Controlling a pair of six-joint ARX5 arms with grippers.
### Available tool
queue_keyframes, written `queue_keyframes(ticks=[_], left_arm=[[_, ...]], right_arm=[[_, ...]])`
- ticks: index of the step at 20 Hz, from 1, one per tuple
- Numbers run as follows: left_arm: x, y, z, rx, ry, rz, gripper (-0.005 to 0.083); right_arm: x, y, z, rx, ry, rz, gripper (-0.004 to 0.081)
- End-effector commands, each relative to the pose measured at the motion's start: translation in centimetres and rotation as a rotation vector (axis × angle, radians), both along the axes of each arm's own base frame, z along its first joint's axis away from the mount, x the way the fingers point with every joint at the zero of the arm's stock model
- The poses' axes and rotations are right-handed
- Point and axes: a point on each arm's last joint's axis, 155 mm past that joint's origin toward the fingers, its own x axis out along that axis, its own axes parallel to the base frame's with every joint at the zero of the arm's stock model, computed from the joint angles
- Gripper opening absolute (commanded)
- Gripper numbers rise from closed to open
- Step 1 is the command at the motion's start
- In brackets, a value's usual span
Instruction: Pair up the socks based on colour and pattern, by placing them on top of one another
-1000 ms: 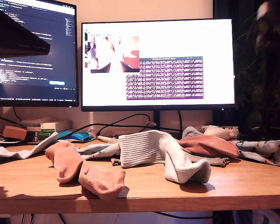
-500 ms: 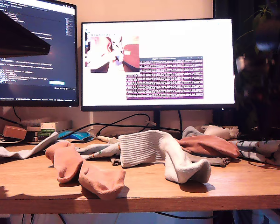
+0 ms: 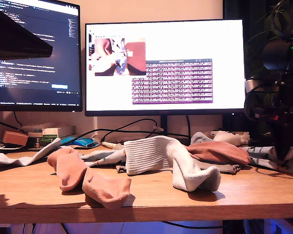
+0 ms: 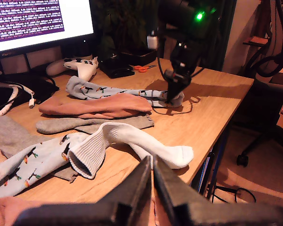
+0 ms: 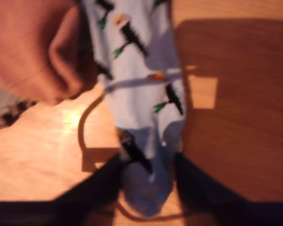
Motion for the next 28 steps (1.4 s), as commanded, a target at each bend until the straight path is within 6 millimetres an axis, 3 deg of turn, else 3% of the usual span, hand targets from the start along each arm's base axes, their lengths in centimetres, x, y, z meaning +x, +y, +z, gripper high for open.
queue_keyframes(ticks=[1, 12, 17, 18, 24, 28], left_arm=[[0.0, -0.2, 0.4, -0.004, -0.014, -0.007, -0.0019], [0.0, -0.1, 0.4, 0.011, -0.035, -0.011, -0.0019], [0.0, -0.1, 0.3, 0.012, -0.032, -0.011, -0.0019], [0.0, -0.1, 0.3, 0.012, -0.033, -0.011, -0.0019], [0.0, -0.1, 0.3, 0.012, -0.033, -0.011, -0.0019], [0.0, -0.1, 0.3, 0.012, -0.033, -0.011, -0.0019]], right_arm=[[-0.5, 0.6, -0.2, 0.009, 0.028, -0.02, -0.0013], [-9.4, 0.0, -0.8, -0.026, 0.386, -0.13, -0.0013], [-12.1, 2.2, -0.3, 0.054, 0.503, -0.134, -0.0011], [-12.2, 2.4, -0.3, 0.053, 0.503, -0.122, 0.0014], [-12.5, 2.6, -0.2, 0.033, 0.508, -0.102, 0.0364], [-12.5, 1.4, -0.1, -0.031, 0.498, -0.104, 0.0415]])
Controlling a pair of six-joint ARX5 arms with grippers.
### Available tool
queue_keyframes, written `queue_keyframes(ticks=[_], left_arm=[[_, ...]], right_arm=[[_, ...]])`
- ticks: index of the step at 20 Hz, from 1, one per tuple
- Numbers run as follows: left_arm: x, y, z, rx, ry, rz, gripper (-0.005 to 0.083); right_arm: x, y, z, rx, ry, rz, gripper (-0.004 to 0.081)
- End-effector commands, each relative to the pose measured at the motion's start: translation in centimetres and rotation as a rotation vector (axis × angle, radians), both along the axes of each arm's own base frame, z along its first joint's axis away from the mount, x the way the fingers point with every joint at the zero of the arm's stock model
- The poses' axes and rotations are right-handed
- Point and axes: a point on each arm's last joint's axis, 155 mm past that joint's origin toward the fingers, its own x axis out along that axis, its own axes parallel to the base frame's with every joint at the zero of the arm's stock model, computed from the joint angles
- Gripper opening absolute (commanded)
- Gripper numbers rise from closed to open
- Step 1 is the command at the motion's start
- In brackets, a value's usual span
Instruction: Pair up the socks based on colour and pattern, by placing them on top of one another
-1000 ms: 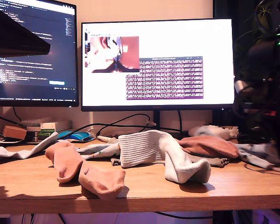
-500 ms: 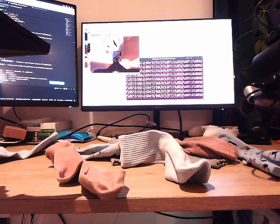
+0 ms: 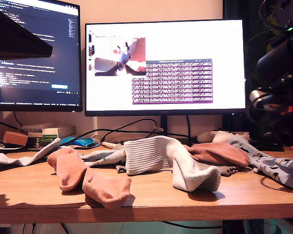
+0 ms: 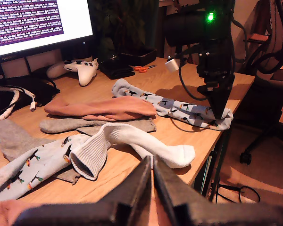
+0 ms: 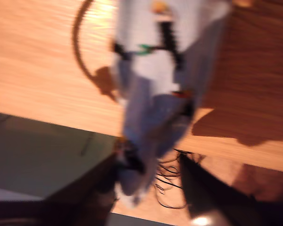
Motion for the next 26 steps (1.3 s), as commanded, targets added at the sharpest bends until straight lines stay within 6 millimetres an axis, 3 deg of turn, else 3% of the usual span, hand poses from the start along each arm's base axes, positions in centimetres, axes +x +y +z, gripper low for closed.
queue_keyframes(ticks=[1, 5, 8, 12, 19, 22, 26], left_arm=[[0.0, -0.1, 0.4, -0.003, -0.012, -0.007, -0.0019], [0.1, 0.0, 0.3, 0.003, -0.02, 0.002, -0.0019], [0.8, 0.4, 0.3, 0.018, -0.038, 0.044, -0.0019], [2.1, 0.5, 0.1, 0.023, -0.042, 0.083, -0.0019], [6.3, 0.9, 0.6, 0.03, 0.013, 0.2, -0.0019], [8.1, 2.4, 1.4, -0.006, 0.051, 0.294, -0.0019], [8.2, 3.1, 0.8, -0.003, 0.086, 0.295, -0.0019]], right_arm=[[0.1, -0.2, 0.3, -0.012, -0.015, 0.008, 0.0416], [1.1, 0.0, 2.1, 0.002, -0.093, 0.007, 0.0416], [2.5, 0.3, 4.7, 0.021, -0.189, 0.013, 0.0416], [4.7, 2.1, 7.7, 0.054, -0.32, 0.108, 0.0414], [10.5, 11.8, 13.0, 0.227, -0.648, 0.409, 0.0368], [11.4, 15.7, 13.9, 0.267, -0.683, 0.539, 0.0368], [13.0, 20.3, 14.2, 0.294, -0.716, 0.707, 0.0368]])
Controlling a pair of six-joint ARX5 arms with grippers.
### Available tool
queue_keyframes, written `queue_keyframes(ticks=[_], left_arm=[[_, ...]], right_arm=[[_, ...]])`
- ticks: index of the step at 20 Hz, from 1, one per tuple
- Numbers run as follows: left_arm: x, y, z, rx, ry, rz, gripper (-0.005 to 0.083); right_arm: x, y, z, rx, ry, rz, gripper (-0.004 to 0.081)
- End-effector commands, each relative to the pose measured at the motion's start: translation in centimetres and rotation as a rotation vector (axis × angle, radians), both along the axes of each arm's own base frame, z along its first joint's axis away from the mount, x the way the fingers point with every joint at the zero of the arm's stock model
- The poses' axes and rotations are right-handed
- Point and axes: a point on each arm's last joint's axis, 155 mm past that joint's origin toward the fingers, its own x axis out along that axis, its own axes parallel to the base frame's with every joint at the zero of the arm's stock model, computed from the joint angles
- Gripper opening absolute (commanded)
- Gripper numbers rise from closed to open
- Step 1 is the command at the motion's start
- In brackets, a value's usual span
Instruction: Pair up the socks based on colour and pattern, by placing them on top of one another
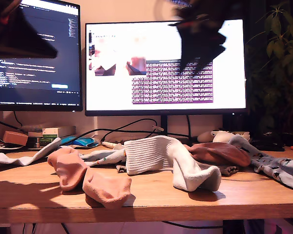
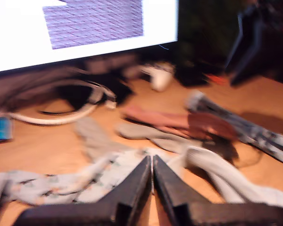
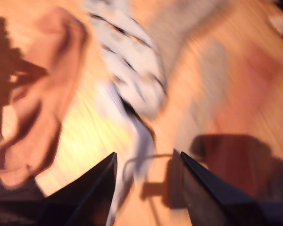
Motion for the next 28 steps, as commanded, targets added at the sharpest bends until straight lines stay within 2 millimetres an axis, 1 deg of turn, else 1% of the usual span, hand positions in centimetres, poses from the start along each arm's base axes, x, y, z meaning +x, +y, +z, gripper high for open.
queue_keyframes(ticks=[1, 2, 8, 12, 15, 17, 19, 22, 25, 28], left_arm=[[-0.5, -0.3, -1.3, 0.002, 0.046, -0.028, -0.0019], [-0.8, -0.5, -1.6, 0.005, 0.062, -0.046, -0.0019], [-2.0, -1.1, -3.1, 0.021, 0.128, -0.103, -0.0019], [-2.0, -1.1, -3.2, 0.022, 0.131, -0.104, -0.0019], [-2.1, -1.1, -3.5, 0.028, 0.145, -0.103, -0.0019], [-2.2, -1.1, -3.6, 0.028, 0.147, -0.103, -0.0019], [-2.2, -1.1, -3.6, 0.029, 0.147, -0.103, -0.0019], [-2.1, -1.1, -3.6, 0.029, 0.146, -0.102, -0.0019], [-2.2, -1.1, -3.6, 0.028, 0.147, -0.103, -0.0019], [-2.2, -1.1, -3.6, 0.029, 0.149, -0.103, -0.0019]], right_arm=[[1.0, 1.5, -0.9, -0.005, 0.008, 0.027, 0.0368], [1.5, 2.2, -1.2, -0.008, 0.015, 0.033, 0.0368], [4.2, 3.9, -5.1, -0.046, 0.083, 0.031, 0.0368], [5.0, 5.2, -7.0, -0.022, 0.117, 0.049, 0.0368], [4.9, 5.2, -8.5, -0.028, 0.159, 0.026, 0.0368], [4.9, 4.6, -9.3, -0.018, 0.206, 0.0, 0.0368], [4.6, 4.5, -9.6, 0.011, 0.251, -0.021, 0.0368], [3.8, 4.7, -10.2, 0.025, 0.304, -0.014, 0.0368], [3.7, 4.8, -11.8, 0.006, 0.324, -0.015, 0.0369], [4.0, 5.7, -12.0, 0.019, 0.307, -0.013, 0.0371]])
